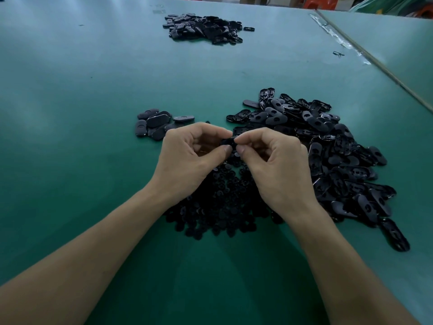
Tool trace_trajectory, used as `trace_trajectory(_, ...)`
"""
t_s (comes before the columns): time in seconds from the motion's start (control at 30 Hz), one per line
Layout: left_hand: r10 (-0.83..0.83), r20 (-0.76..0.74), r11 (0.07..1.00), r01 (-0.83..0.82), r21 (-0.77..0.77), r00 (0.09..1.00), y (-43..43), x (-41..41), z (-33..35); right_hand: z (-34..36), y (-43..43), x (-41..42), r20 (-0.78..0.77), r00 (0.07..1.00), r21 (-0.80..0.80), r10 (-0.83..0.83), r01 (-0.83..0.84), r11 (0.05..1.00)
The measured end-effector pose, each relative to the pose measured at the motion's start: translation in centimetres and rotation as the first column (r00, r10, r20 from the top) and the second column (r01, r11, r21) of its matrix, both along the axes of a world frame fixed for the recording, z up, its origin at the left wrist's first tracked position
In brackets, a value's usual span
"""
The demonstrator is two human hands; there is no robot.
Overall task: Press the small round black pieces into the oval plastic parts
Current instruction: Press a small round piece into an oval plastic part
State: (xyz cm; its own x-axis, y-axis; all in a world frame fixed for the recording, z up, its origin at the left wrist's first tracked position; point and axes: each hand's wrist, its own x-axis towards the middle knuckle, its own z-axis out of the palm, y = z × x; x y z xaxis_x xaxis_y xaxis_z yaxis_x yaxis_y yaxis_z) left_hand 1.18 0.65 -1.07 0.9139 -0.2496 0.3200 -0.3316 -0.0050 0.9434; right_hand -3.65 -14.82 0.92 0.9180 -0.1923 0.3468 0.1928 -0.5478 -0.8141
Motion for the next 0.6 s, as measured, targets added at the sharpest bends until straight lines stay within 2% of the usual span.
trace_trajectory(0.33,-0.023,0.019,0.999,0.022,0.036,1.0,-0.25,-0.3,0.36,0.2,0.46,-0.05,0.029,0.999,-0.013,-0.014,0.015,1.0)
trace_trajectory(0.6,0.003,0.062,0.994,-0.009,0.106,0.998,-0.31,-0.42,0.24,0.43,0.68,-0.33,0.014,1.0,-0.083,-0.021,0.022,0.996)
